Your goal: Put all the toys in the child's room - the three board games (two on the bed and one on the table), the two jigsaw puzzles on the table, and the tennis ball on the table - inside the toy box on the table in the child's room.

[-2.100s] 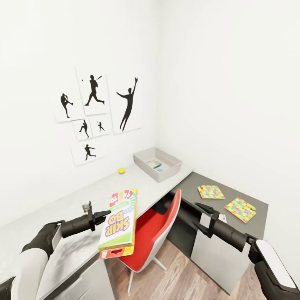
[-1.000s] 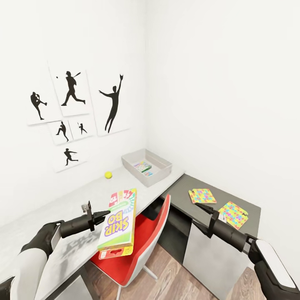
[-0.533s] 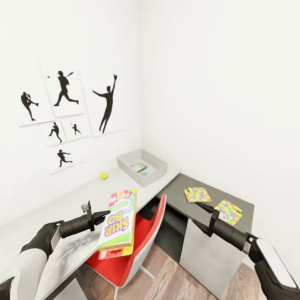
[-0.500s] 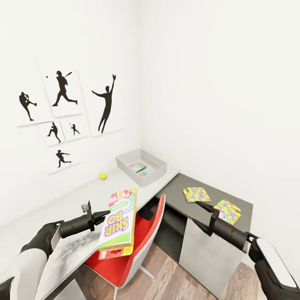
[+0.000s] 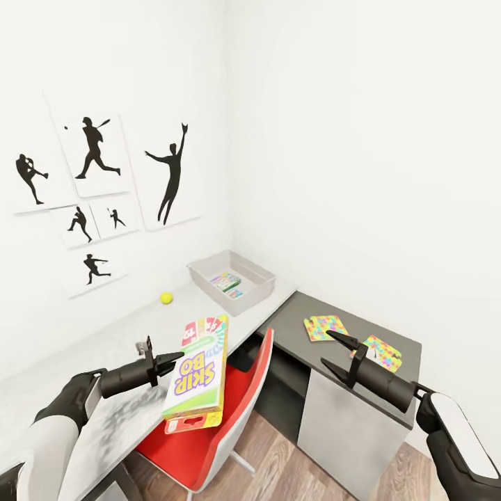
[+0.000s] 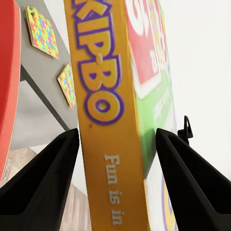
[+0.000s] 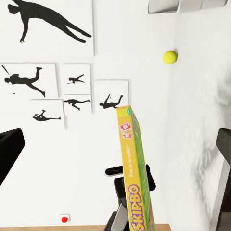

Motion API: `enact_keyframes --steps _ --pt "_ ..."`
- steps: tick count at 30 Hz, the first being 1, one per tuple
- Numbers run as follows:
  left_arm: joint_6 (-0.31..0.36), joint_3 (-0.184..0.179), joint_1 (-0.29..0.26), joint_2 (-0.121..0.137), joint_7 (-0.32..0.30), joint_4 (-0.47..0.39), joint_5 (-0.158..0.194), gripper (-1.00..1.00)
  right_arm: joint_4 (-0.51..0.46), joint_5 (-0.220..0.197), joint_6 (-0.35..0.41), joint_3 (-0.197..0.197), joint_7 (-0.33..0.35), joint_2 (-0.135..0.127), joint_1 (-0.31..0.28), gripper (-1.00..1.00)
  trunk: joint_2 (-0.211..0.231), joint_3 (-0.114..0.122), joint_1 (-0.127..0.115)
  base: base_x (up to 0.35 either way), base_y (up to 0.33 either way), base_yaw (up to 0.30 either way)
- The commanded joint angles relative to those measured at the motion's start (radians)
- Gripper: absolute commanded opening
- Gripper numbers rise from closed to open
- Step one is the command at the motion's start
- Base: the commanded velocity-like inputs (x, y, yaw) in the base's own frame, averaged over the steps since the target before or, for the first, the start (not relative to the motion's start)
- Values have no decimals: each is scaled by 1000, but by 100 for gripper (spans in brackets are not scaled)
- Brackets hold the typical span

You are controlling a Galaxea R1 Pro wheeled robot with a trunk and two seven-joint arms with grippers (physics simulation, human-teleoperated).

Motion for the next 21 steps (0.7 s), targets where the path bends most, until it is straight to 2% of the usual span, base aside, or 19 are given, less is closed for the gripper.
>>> enact_keyframes --steps 1,11,13,17,21 --pt "9 6 -1 -1 -6 0 -10 -100 1 7 4 -2 5 0 -1 100 -2 -2 1 42 -40 0" --pt "9 6 -1 -1 -7 0 -9 -100 -3 19 7 -2 7 -1 -2 100 -2 -2 1 91 -130 0" --pt "9 6 -1 -1 -7 0 -9 -100 -22 45 13 -1 8 -2 -2 100 -2 -2 1 24 -35 0" --pt "9 6 -1 -1 -7 0 -9 -100 -87 126 17 0 11 -1 -1 100 -2 -2 1 7 -10 0" --pt "9 6 -1 -1 -7 0 -9 -100 -102 158 18 -1 12 1 -1 100 -2 -2 1 2 -3 0"
